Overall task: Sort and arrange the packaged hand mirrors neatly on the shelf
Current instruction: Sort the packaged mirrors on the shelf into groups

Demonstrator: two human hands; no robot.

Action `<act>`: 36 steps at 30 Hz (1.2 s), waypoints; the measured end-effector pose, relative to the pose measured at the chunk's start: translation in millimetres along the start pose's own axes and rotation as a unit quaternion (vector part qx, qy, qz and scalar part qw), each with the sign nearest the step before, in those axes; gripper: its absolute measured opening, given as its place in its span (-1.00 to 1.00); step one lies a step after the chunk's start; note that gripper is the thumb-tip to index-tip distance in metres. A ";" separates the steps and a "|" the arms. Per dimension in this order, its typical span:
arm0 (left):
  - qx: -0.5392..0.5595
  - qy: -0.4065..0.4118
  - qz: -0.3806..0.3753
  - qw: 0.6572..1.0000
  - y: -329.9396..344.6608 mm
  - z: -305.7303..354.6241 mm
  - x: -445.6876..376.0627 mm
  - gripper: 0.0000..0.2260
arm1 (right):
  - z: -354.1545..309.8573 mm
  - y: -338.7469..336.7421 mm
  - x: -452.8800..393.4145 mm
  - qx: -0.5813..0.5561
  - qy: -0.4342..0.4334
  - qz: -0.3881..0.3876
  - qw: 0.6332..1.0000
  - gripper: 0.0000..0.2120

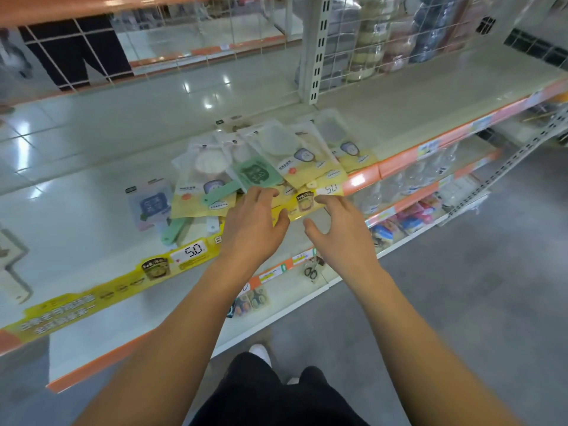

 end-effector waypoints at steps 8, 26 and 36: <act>-0.003 0.004 0.026 1.000 1.6 -33.2 -38.8 -0.67 | -25.0 33.4 -38.7 0.024 -0.013 -0.028 0.999 -0.55; -0.033 -0.076 0.021 0.996 16.9 -54.3 -84.9 -0.64 | -31.9 73.6 -116.8 0.047 -0.073 -0.042 0.995 -0.44; -0.083 -0.165 0.057 0.981 16.9 -50.3 -86.5 -0.64 | -14.0 112.9 -158.8 0.110 -0.074 -0.190 0.973 -0.31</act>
Point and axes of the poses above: each hand's wrist, its own x-axis away from the middle knuckle, its own y-axis out of the palm, z = x × y, the point moved 7 cm from there along -x, towards the middle knuckle, and after that the axes turned 11 degrees about z, right-handed, at the moved point
